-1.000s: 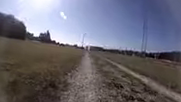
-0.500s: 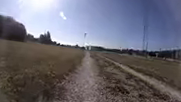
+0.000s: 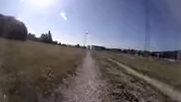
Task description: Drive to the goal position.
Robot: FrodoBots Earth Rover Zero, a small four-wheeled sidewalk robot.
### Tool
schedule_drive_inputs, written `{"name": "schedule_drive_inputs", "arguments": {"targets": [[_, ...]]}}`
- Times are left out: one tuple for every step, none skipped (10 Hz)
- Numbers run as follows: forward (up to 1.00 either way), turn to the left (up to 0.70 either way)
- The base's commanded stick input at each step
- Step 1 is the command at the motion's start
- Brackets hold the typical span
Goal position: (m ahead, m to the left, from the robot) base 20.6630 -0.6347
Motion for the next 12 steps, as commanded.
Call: {"name": "schedule_drive_inputs", "arguments": {"targets": [[0.50,0.00],[0.50,0.00],[0.50,0.00],[0.50,0.00],[0.50,0.00],[0.50,0.00],[0.50,0.00],[0.50,0.00],[0.50,-0.08],[0.50,-0.27],[0.50,-0.50],[0.50,-0.50]]}}
